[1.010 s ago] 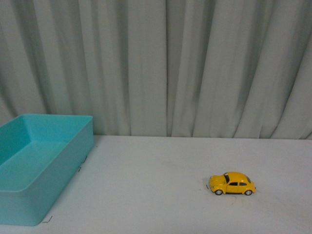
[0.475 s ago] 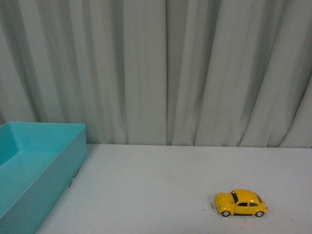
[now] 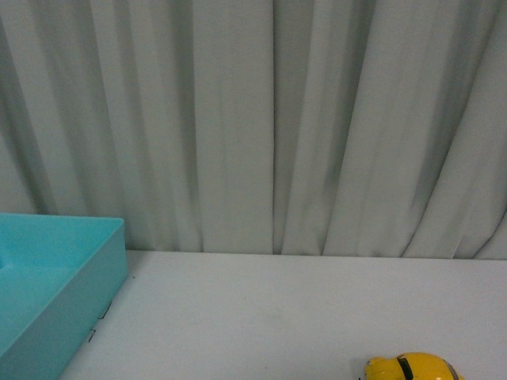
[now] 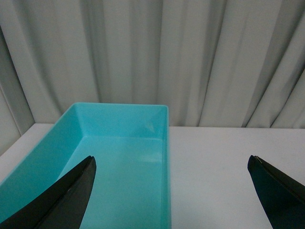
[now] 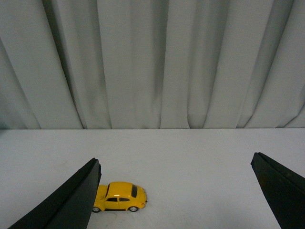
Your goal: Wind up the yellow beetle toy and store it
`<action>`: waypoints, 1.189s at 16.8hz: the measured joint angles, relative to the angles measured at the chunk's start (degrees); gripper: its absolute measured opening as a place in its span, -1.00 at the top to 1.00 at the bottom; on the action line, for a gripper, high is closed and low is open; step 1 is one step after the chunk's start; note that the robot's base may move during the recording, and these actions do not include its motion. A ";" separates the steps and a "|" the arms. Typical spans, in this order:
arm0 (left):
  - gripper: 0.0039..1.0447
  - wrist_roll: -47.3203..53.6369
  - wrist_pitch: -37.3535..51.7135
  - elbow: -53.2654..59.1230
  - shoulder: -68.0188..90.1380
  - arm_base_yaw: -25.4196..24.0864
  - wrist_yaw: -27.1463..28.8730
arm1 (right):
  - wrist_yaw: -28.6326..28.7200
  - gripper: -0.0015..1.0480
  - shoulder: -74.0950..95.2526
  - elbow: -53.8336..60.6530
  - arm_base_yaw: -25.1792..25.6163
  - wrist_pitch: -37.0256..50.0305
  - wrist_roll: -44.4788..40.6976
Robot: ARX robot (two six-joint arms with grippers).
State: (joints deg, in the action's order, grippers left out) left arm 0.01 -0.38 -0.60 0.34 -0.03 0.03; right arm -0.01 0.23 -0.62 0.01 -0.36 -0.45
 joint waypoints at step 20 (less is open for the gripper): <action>-0.88 0.00 0.20 0.00 0.00 0.00 0.02 | 29.46 -0.87 47.45 -4.74 23.71 39.17 7.45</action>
State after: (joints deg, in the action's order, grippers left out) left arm 0.01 -0.19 -0.60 0.34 -0.03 0.05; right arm 29.45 47.68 -5.37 23.73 38.81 7.01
